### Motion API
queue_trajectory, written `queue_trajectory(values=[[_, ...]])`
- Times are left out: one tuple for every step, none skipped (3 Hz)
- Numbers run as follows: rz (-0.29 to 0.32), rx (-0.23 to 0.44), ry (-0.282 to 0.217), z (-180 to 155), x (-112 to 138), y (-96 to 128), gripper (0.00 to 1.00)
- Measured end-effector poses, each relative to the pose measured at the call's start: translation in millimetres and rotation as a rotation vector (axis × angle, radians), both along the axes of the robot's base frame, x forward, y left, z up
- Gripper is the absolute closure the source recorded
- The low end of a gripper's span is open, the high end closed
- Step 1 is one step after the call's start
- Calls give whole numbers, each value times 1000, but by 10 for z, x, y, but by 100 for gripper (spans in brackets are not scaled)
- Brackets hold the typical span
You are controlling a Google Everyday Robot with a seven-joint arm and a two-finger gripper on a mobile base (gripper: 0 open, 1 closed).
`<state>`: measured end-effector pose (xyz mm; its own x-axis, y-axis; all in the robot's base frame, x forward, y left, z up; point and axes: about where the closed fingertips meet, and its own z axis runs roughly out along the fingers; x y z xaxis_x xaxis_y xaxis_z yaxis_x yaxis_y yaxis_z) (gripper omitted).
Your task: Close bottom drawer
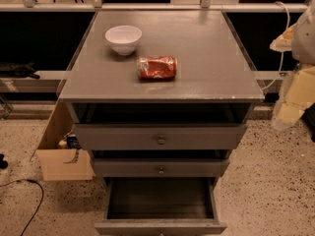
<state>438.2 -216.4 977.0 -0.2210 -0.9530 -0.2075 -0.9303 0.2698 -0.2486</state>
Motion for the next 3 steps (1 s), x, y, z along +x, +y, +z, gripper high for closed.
queue_trajectory(values=[[-2, 5, -5, 9, 13, -5, 0], [-13, 71, 3, -148, 11, -56, 0], [-61, 262, 52, -900, -105, -254, 0]])
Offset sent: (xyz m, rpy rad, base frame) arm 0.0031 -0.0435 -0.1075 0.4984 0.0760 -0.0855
